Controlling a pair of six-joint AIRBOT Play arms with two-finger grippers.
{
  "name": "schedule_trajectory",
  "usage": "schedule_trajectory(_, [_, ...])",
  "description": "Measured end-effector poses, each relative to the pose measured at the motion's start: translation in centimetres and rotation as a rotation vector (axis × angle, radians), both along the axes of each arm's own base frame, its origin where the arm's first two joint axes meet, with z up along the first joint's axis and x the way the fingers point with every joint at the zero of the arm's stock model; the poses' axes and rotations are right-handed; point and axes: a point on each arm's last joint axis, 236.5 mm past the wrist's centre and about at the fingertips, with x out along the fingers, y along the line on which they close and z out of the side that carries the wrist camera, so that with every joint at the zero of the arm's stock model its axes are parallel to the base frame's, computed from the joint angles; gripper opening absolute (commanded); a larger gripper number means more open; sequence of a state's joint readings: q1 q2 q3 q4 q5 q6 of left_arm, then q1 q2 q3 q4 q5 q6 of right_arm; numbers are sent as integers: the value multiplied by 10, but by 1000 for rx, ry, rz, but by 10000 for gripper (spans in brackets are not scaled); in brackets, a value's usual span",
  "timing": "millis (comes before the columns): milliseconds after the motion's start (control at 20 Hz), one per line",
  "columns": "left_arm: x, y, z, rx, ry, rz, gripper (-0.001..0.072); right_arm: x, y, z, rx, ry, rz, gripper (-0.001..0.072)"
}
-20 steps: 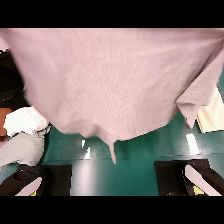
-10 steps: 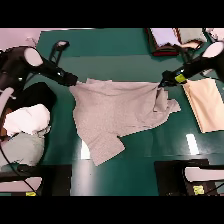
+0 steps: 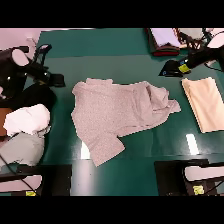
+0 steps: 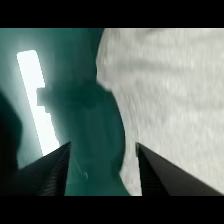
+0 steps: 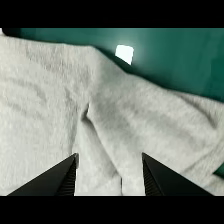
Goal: Fold the shirts.
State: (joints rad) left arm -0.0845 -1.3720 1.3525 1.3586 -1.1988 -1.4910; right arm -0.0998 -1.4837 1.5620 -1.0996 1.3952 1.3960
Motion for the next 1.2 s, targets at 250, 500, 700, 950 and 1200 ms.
schedule_trajectory(250, [-114, -18, -60, -34, 204, 30, 486, -32, -3, 9, 0, -46, -42, 448])
schedule_trajectory(500, [-186, -51, -112, -163, 333, 88, 486, -49, -3, 10, 0, -85, -70, 448])
schedule_trajectory(700, [-192, -77, -121, -306, 328, 151, 485, -53, -3, 17, -1, -110, -76, 448])
schedule_trajectory(950, [-189, -105, -123, -368, 273, 130, 21, -55, -6, 21, -2, -125, -86, 448])
schedule_trajectory(1200, [-154, -103, -94, -369, 171, 110, 21, -79, -50, -1, -18, -17, -174, 449])
